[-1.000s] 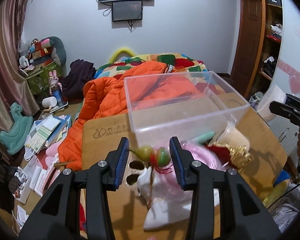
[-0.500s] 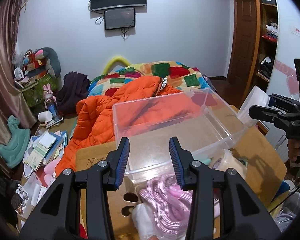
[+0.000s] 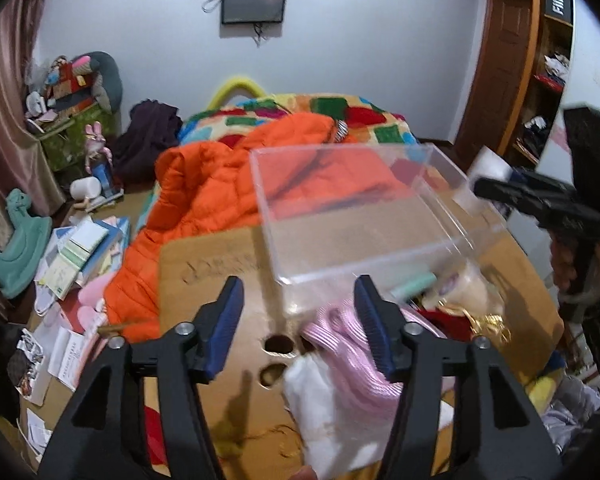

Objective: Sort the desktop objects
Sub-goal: 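Grasp the bagged pink rope with the left tool while right tool carries jar toward clear box, then lower the white-lidded jar into the clear box and open the right tool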

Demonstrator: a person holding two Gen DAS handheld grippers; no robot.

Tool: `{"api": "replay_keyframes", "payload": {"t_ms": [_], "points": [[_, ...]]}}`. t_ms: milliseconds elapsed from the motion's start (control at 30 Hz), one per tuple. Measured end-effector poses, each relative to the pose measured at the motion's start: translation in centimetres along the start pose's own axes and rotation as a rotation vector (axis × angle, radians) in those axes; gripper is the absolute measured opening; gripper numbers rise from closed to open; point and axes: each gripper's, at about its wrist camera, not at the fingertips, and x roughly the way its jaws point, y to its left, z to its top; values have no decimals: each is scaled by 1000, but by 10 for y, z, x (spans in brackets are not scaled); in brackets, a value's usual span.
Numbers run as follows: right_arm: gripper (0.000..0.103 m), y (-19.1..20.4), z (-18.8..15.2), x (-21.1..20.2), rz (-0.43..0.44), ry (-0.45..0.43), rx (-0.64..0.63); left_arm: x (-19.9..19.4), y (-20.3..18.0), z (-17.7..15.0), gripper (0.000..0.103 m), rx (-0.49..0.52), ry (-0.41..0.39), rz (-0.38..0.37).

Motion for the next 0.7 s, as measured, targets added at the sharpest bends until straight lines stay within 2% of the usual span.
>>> {"api": "replay_keyframes", "payload": {"t_ms": [33,200,300,500,633,700], "points": [[63,0,1,2,-3,6,-4,3,-4,-2,66,1,11,-16],[63,-1,2,16,-25,34,-22,15,-25,-4,75,-6,81,-106],[63,-1,1,24,-34,53,-35,25,-36,-3,76,-29,139,-126],[63,-7,0,42,-43,89,-42,43,-38,-3,78,-102,246,-61],[63,-11,1,53,-47,114,-50,47,-41,-6,89,-120,270,-3],[63,-13,1,59,-48,133,-50,52,-42,-6,89,-119,293,6]]}}
